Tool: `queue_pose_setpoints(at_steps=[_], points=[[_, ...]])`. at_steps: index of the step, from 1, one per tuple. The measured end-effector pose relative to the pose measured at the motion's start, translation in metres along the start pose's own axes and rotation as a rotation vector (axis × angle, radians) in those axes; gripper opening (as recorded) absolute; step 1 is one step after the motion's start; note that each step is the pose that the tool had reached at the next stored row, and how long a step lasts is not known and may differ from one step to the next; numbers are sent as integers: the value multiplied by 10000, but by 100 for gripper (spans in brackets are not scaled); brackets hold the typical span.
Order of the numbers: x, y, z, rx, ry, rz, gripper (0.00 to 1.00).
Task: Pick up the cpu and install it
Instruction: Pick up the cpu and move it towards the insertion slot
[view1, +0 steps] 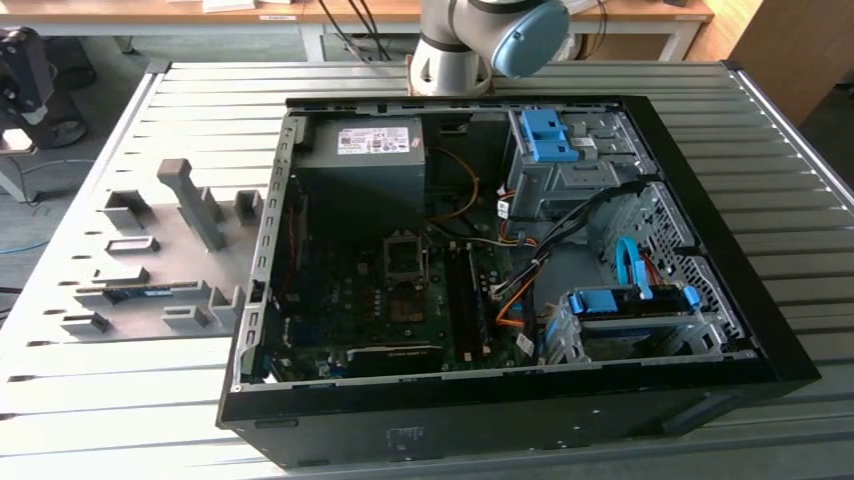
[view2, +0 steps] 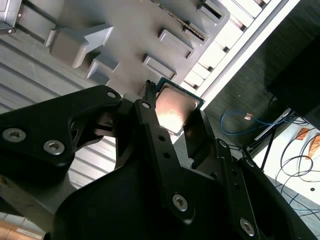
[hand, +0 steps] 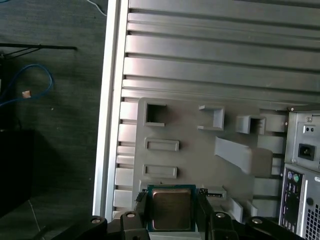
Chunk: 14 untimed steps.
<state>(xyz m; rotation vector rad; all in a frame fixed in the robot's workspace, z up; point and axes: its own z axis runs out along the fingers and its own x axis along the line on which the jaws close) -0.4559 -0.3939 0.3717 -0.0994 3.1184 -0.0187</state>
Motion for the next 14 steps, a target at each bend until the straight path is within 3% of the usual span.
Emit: queue_pose_setpoints(at_steps=[14], points=[[-3,-2,-160,0,-1,0,47]])
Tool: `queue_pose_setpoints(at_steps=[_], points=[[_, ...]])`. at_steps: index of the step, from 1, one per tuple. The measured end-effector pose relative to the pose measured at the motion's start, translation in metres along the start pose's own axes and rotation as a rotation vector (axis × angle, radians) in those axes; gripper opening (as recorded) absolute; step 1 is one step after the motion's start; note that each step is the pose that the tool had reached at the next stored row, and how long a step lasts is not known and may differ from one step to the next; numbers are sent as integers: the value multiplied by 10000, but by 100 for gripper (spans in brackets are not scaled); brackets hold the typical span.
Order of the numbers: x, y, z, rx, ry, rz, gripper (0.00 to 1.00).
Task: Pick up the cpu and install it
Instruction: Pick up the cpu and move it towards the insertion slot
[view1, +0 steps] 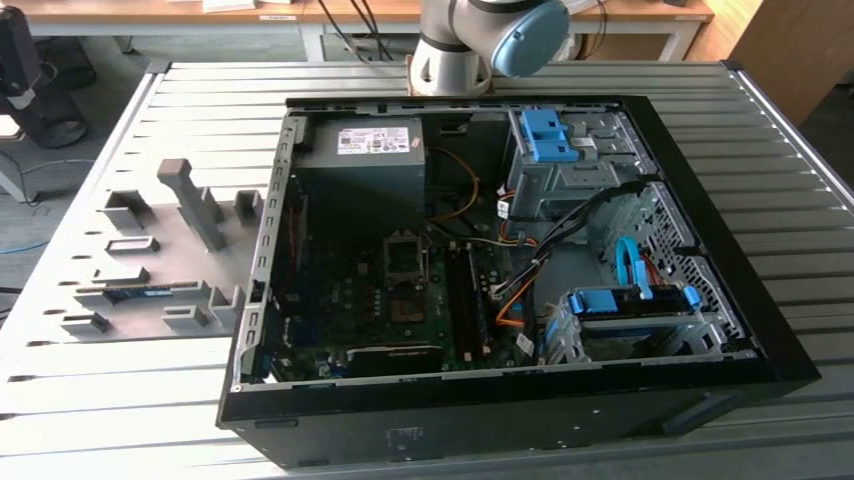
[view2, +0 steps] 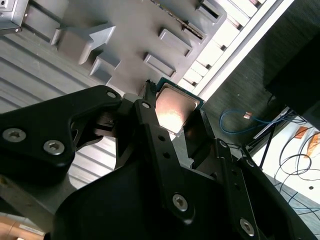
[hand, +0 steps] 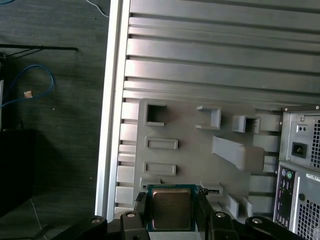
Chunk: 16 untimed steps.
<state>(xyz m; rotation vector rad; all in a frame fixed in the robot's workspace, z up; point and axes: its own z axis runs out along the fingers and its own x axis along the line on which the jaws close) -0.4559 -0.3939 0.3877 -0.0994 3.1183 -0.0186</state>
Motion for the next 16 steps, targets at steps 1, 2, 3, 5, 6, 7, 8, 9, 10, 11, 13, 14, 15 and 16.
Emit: queue_pose_setpoints(at_steps=[1,2,3,5,6,7,8,9,10,11,13,14,15,16], points=[[0,0,-12,0,0,0,47],[0,0,-24,0,0,0,47],[-1,-1,-34,0,0,0,47],[-1,-1,-54,0,1,0,47],[-1,-1,-64,0,1,0,47],[-2,-1,-75,0,1,0,47],[-2,-1,-86,0,0,0,47],[-2,-1,-97,0,0,0,47],[-3,-1,-109,0,1,0,47],[-3,-1,-121,0,1,0,47],[-3,-2,-140,0,0,0,47],[-3,-2,-149,0,0,0,47],[-3,-2,-159,0,0,0,47],[-4,-2,-168,0,1,0,47]])
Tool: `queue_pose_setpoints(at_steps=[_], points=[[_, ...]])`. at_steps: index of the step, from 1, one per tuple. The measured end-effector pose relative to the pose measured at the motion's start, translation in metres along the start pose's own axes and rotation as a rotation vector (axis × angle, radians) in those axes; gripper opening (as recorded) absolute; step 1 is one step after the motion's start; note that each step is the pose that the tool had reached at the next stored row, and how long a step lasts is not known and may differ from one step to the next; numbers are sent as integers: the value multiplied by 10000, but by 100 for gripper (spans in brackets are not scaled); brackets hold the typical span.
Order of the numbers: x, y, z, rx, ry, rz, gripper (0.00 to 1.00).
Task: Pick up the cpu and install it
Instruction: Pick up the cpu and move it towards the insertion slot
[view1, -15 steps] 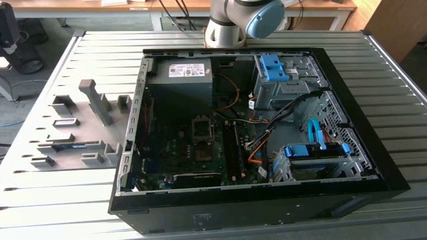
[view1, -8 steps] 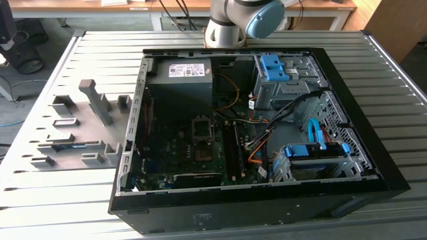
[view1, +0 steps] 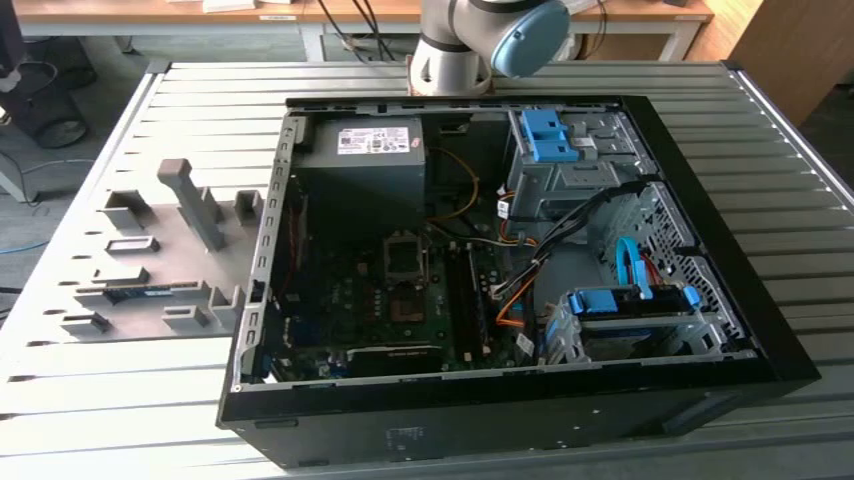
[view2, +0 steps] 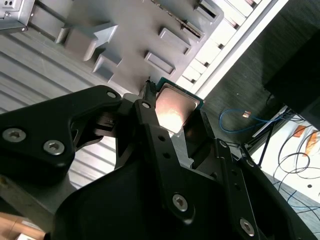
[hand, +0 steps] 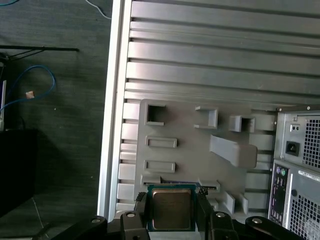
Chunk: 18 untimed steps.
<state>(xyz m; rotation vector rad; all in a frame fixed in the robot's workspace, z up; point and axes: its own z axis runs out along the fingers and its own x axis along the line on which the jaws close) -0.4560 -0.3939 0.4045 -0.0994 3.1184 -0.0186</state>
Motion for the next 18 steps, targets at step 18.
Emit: queue_pose_setpoints(at_steps=[18], points=[[-19,-2,-80,1,4,-1,47]])
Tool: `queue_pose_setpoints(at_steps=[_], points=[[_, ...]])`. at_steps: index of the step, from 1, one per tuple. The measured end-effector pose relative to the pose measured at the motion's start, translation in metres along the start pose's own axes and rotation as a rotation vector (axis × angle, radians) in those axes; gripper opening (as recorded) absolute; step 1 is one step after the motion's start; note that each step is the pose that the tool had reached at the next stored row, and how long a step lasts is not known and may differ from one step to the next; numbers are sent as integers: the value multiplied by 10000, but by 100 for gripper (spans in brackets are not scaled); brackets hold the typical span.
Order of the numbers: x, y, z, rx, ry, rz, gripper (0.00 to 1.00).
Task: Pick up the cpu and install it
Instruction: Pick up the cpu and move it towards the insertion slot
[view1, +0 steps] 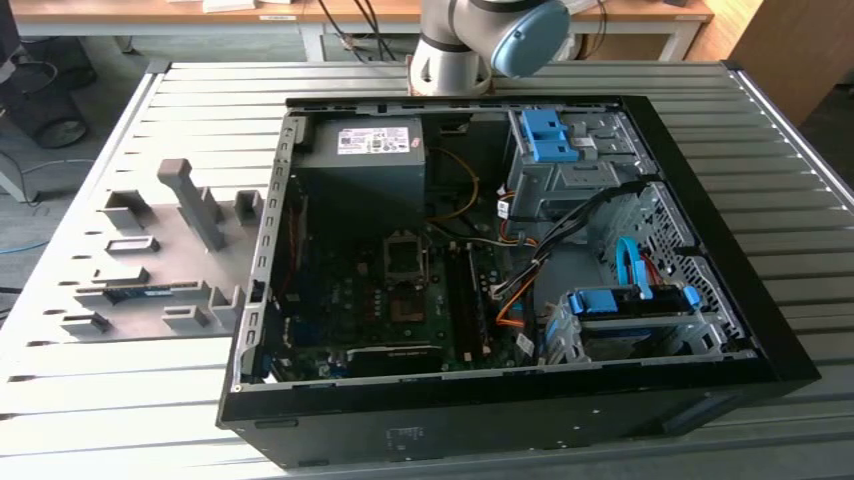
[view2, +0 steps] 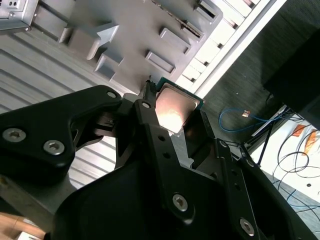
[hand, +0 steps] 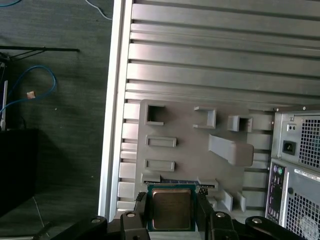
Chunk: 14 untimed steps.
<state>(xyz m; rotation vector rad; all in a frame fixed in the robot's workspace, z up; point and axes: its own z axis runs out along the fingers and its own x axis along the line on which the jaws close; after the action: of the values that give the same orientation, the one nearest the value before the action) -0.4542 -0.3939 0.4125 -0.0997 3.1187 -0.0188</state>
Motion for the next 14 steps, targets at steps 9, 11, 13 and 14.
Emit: queue_pose_setpoints(at_steps=[9,11,13,14], points=[[-257,-16,10,-2,6,2,47],[-317,-20,12,-2,6,2,47],[-370,-24,14,-2,7,1,47],[-397,-25,15,-2,9,2,47]])
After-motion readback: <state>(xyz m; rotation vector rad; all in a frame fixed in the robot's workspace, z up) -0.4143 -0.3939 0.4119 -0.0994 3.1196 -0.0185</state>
